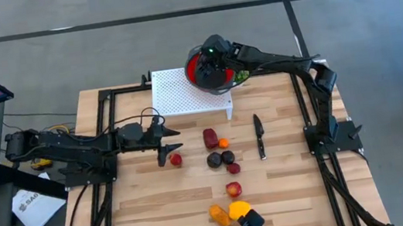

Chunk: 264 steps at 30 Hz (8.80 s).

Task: Pick & Place Fruit
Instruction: Put the right purple mangosteen into the red strainer bowl, then put the purple plum into the red strainer bowl, then put the left red pomegranate into the red strainer bowl

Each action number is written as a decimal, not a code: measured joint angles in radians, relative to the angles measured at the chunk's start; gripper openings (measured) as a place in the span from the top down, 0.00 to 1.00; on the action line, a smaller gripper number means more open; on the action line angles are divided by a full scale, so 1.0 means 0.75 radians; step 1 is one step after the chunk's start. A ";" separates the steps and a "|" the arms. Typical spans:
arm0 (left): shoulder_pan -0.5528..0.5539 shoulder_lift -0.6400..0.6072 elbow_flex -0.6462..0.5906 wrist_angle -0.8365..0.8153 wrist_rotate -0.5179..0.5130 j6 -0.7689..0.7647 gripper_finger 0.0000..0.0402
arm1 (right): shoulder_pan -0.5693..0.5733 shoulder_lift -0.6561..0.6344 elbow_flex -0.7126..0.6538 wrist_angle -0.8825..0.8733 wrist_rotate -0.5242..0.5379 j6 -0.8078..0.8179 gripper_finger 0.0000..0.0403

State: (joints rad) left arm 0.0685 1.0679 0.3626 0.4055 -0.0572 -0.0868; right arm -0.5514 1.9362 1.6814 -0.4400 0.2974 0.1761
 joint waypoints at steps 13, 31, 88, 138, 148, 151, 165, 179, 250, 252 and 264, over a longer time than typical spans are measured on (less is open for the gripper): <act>0.000 0.000 0.001 0.000 -0.001 0.000 0.47 | 0.002 0.000 -0.001 -0.007 -0.007 -0.039 0.31; 0.000 0.000 0.001 0.000 0.006 -0.001 0.47 | 0.010 0.000 -0.001 0.001 0.031 -0.085 0.15; -0.008 0.000 0.001 -0.008 0.006 -0.001 0.47 | 0.923 0.060 -0.363 -0.534 -0.224 -0.364 0.29; -0.007 0.000 0.000 0.018 0.006 0.031 0.47 | 0.349 -0.542 -0.561 0.600 0.027 -0.233 0.45; 0.025 0.000 0.000 0.044 -0.017 0.039 0.47 | 0.061 -0.185 -0.230 0.243 -0.057 -0.316 0.44; 0.031 0.000 0.000 0.049 -0.036 0.038 0.47 | 0.044 -0.119 -0.178 0.221 -0.066 -0.327 0.43; 0.014 0.000 0.000 0.052 -0.054 0.036 0.47 | 0.042 -0.045 -0.106 0.086 -0.089 -0.309 0.35; -0.068 -0.016 0.016 -0.040 -0.054 0.037 0.47 | 0.048 -0.218 -0.114 0.166 -0.081 -0.442 0.19; 0.212 0.583 1.323 -1.103 -0.173 0.125 0.58 | 0.742 -0.808 -1.600 1.040 0.099 -0.211 0.25; 0.286 0.678 1.444 -1.114 -0.173 0.185 0.59 | 0.726 -0.808 -1.609 1.063 0.074 -0.180 0.25; 0.604 1.033 1.730 -1.020 -0.219 0.309 0.55 | 0.726 -0.808 -1.609 1.125 0.054 -0.128 0.25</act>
State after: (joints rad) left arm 0.5216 1.8431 1.6604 -0.3593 -0.2214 0.1450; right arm -0.0071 1.3304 0.4747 0.4039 0.3378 0.0799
